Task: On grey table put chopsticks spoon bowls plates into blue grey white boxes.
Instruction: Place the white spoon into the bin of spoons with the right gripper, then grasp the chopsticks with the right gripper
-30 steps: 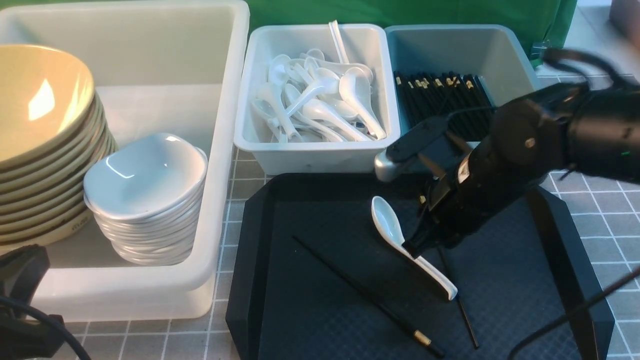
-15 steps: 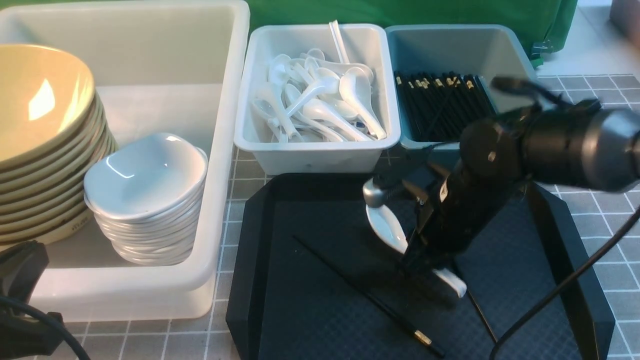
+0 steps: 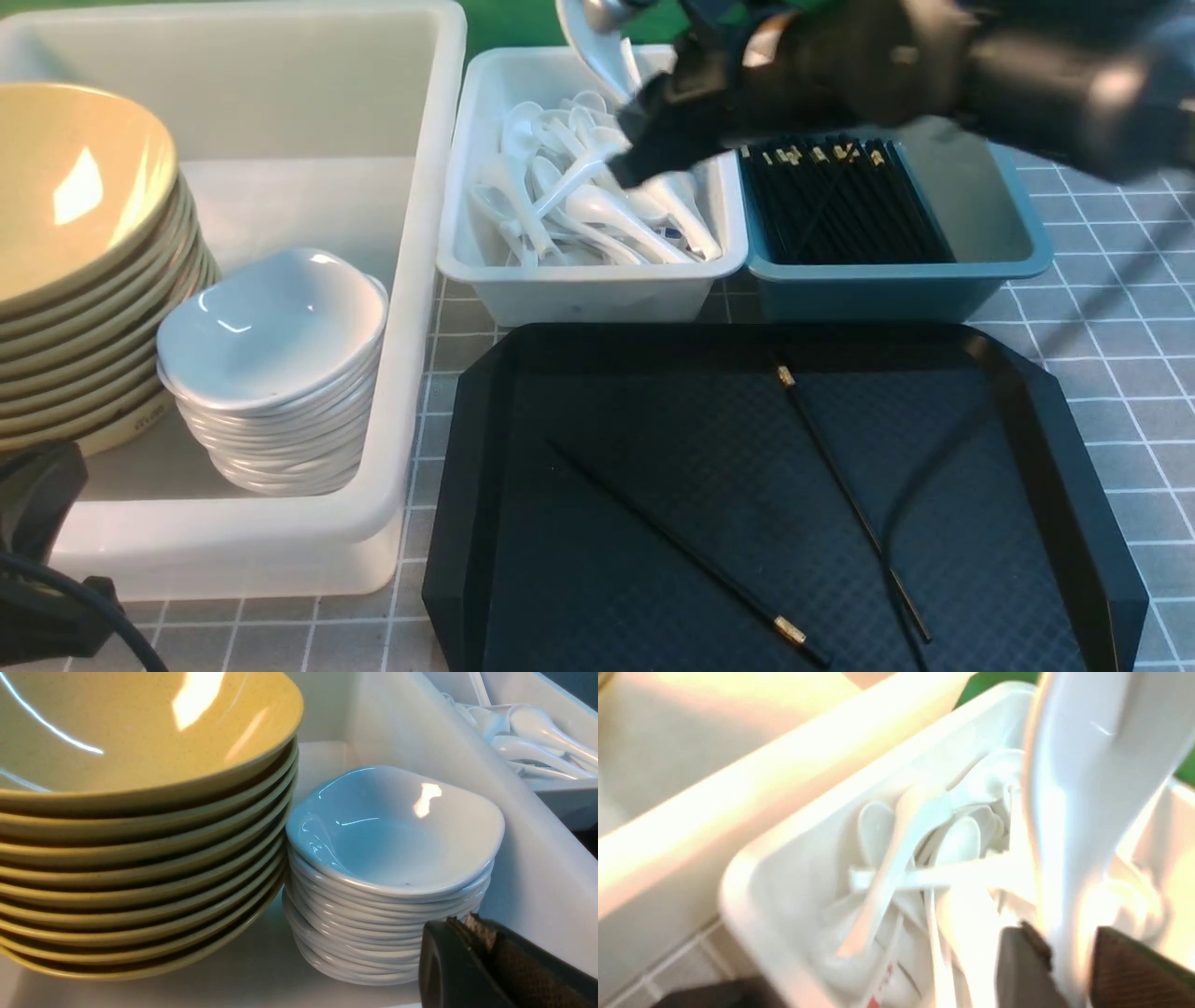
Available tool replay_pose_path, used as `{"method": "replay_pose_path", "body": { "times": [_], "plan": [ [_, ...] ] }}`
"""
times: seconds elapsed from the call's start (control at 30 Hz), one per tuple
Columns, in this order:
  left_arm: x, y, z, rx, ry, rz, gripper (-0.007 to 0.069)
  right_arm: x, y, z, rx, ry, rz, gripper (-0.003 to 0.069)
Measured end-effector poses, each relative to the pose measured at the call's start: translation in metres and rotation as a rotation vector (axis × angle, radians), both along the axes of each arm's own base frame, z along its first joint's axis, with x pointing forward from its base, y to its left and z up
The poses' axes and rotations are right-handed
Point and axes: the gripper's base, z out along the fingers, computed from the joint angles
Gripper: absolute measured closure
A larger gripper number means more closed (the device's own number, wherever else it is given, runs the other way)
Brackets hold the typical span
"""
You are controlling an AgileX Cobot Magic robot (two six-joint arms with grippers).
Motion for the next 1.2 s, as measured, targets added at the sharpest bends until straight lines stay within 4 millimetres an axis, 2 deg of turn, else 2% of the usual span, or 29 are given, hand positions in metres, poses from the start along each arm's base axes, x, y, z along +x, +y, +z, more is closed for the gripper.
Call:
{"method": "replay_pose_path", "body": {
  "times": [0.03, 0.07, 0.1, 0.17, 0.23, 0.33, 0.37, 0.47, 0.5, 0.53, 0.57, 0.67, 0.77, 0.9, 1.03, 1.13, 1.2],
  "plan": [
    [0.000, 0.000, 0.000, 0.000, 0.000, 0.000, 0.0633, 0.003, 0.000, -0.002, 0.000, 0.019, -0.005, 0.0353],
    [0.000, 0.000, 0.000, 0.003, 0.002, -0.001, 0.0633, 0.011, 0.000, -0.009, -0.014, 0.117, -0.022, 0.0287],
    [0.000, 0.000, 0.000, 0.003, 0.002, -0.001, 0.0633, 0.012, 0.000, -0.008, -0.010, 0.114, -0.026, 0.0278],
    [0.000, 0.000, -0.001, 0.004, 0.007, -0.001, 0.0633, 0.007, -0.005, -0.005, -0.080, 0.294, -0.026, 0.0197],
    [0.000, 0.000, -0.001, 0.005, 0.009, -0.001, 0.0633, -0.006, -0.011, 0.001, -0.135, 0.416, -0.021, 0.0183],
    [0.000, 0.000, -0.001, 0.005, 0.009, 0.000, 0.0633, -0.020, -0.019, 0.006, -0.190, 0.496, -0.026, 0.0193],
    [0.000, 0.000, -0.001, 0.001, 0.010, -0.001, 0.0633, -0.034, -0.029, -0.002, -0.239, 0.557, -0.051, 0.0214],
    [0.000, 0.000, -0.001, -0.003, 0.011, -0.001, 0.0633, -0.050, -0.041, -0.028, -0.306, 0.630, -0.090, 0.0240],
    [0.000, 0.000, -0.001, -0.004, 0.012, -0.001, 0.0633, -0.057, -0.047, -0.043, -0.333, 0.657, -0.108, 0.0249],
    [0.000, 0.000, -0.001, -0.006, 0.012, -0.001, 0.0633, -0.059, -0.048, -0.049, -0.341, 0.659, -0.113, 0.0251],
    [0.000, 0.000, -0.001, -0.006, 0.012, -0.001, 0.0633, -0.066, -0.056, -0.068, -0.366, 0.693, -0.134, 0.0258],
    [0.000, 0.000, -0.001, -0.006, 0.013, -0.001, 0.0633, -0.079, -0.066, -0.107, -0.406, 0.740, -0.155, 0.0267],
    [0.000, 0.000, -0.001, -0.006, 0.013, -0.001, 0.0633, -0.084, -0.070, -0.132, -0.414, 0.761, -0.172, 0.0277],
    [0.000, 0.000, -0.001, -0.003, 0.012, -0.002, 0.0633, -0.082, -0.070, -0.133, -0.396, 0.741, -0.181, 0.0345],
    [0.000, 0.000, -0.001, -0.003, 0.012, -0.002, 0.0633, -0.083, -0.070, -0.131, -0.398, 0.730, -0.159, 0.0568],
    [0.000, 0.000, -0.001, -0.003, 0.013, -0.002, 0.0633, -0.088, -0.072, -0.121, -0.399, 0.722, -0.139, 0.0597],
    [0.000, 0.000, -0.001, -0.002, 0.013, -0.002, 0.0633, -0.093, -0.074, -0.100, -0.389, 0.676, -0.118, 0.0599]
  ]
}}
